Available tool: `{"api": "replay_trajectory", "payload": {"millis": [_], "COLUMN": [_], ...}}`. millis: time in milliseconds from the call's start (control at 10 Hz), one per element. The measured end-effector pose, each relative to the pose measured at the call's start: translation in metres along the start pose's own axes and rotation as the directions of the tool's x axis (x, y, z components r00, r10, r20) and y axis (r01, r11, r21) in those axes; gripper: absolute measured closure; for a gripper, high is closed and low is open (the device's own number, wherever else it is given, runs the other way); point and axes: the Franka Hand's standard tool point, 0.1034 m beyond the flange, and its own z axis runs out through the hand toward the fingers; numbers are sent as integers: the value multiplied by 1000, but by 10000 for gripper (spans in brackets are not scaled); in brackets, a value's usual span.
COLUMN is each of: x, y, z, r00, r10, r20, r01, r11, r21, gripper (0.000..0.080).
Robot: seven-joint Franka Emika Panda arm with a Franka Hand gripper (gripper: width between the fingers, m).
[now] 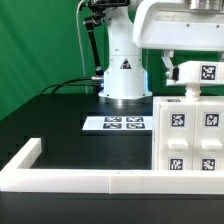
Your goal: Assemble cabinet
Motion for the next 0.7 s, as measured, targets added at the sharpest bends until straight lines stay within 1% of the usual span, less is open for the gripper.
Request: {"api": "replay_trajectory", "payload": {"millis": [100,300,400,700], "x": [4,5,3,3], "y": [0,1,1,1], "z": [1,6,8,9], "r00": [1000,1000,1000,1000], "r10": [-1,-6,-6,-5], "r20": [11,28,23,22], "r01": [1,6,7,5], "r11": [1000,1000,1000,1000], "r21": [-4,-12,-12,-13], "gripper": [253,253,253,253]}}
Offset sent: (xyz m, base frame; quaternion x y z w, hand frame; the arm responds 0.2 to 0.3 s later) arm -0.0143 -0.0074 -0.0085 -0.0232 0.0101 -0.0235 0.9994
